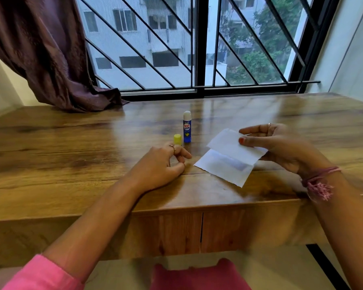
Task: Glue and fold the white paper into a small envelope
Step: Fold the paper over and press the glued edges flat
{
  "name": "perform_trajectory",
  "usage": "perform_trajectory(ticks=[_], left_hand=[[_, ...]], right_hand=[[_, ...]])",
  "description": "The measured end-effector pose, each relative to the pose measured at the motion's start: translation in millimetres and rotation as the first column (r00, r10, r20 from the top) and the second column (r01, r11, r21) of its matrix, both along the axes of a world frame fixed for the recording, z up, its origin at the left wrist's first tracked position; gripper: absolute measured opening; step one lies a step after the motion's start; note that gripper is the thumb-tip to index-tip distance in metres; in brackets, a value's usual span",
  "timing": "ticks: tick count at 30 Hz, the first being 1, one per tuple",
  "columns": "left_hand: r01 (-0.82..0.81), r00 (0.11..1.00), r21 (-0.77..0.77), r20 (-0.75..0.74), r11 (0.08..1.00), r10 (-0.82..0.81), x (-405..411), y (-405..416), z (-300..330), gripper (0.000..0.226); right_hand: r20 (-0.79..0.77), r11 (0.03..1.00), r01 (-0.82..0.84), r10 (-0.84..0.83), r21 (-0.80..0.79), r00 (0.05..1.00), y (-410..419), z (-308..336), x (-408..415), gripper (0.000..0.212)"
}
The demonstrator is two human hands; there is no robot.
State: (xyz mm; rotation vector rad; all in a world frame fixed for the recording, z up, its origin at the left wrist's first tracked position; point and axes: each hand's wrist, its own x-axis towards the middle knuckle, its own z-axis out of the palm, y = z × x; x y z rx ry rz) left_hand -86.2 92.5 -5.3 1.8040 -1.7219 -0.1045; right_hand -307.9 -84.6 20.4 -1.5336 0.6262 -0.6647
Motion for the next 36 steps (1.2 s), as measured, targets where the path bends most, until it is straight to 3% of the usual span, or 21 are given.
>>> perform_trajectory(ticks=[11,27,32,36], left_hand=[[0.03,0.996,-0.032,0.088,0.999,-0.028,1.3,0.2,-2.3,0.018],[0.053,0.994,0.001,0.092,0.999,-0.053,0.1,1.1,-1.9,0.019],[0.041,0.995,0.003,0.09,0.999,-0.041,-0.1,1.6,-2.6,0.02],[0.037,0.995,-0.001,0.088,0.999,-0.036,-0.7,1.4,-2.3,0.02]], right_hand=[[-0.125,0.997,-0.075,0.075,0.001,0.989,14.2,0.2,15.6,0.048],[-0.217,0.996,-0.067,0.054,-0.052,0.975,24.3,1.0,14.8,0.046],[-0.234,0.992,-0.077,0.051,-0.103,0.971,23.9,-1.2,15.1,0.032],[-0.233,0.988,-0.078,0.045,-0.132,0.972,24.0,-1.9,16.7,0.037]])
